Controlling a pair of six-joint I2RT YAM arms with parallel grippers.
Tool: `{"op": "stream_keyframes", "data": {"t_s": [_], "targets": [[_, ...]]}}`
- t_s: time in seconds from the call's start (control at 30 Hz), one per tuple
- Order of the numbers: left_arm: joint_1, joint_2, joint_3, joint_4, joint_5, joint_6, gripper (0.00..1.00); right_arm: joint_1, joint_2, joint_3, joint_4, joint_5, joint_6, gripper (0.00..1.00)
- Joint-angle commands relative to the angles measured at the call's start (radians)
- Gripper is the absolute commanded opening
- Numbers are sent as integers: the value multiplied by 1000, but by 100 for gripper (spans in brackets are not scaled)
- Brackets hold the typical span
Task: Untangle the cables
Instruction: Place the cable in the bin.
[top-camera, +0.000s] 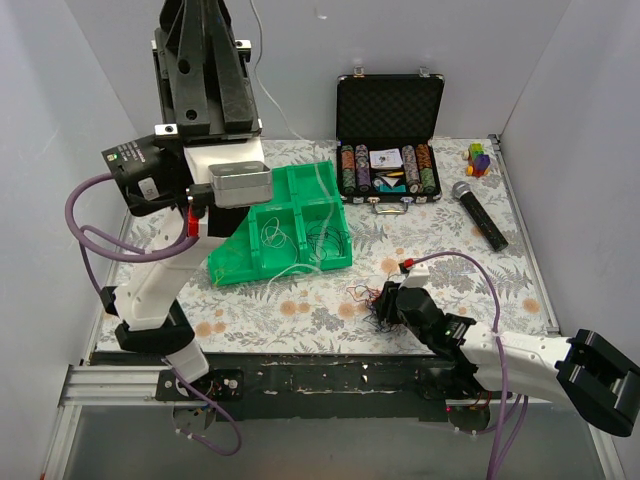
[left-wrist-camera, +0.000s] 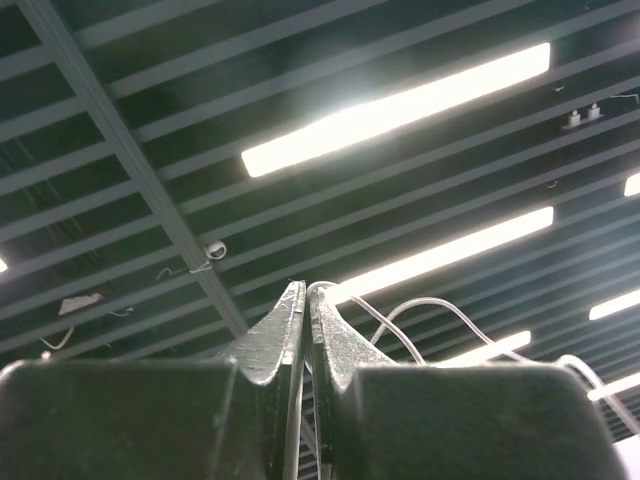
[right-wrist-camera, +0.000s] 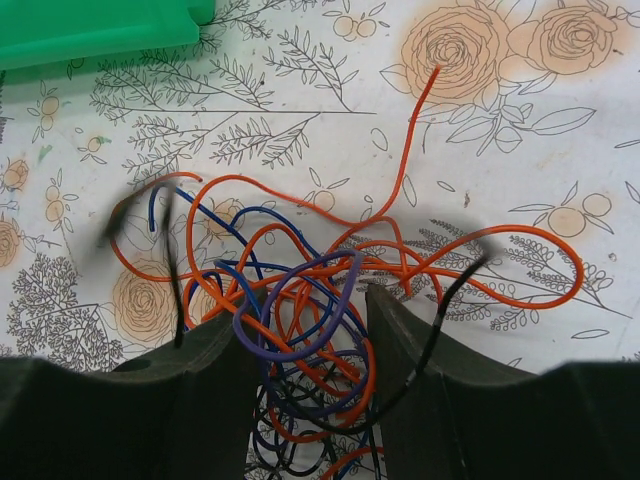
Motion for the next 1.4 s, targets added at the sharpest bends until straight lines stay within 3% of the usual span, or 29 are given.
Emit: {"op": "stream_keyframes", "data": {"t_s": [0.0,0.33,0.53,0.67,1.07,1.27,1.37], "targets": [[-3,-89,-55,35,-62,84,0,6,-10,-27,-63,5,21,52],[-3,-271,-354,-42,-265,18,0,6,-94,-17,-103,19,-2,52],[27,-411,-695,-47,-346,-3,0,6,-152,-21,-129,23,-2,54],[57,-446,-806,-88,-365,-40,0,6,-197,-23,-145,30,-7,54],[193,-388,-873,-33,-340,-157,0,6,-240,-11,-181,46,-13,54],[244,-342,-795,74,-323,-273,0,6,-240,-9,-191,51,-18,54],[245,-340,-746,101,-245,-364,0,6,-232,-12,-183,50,-15,54]]}}
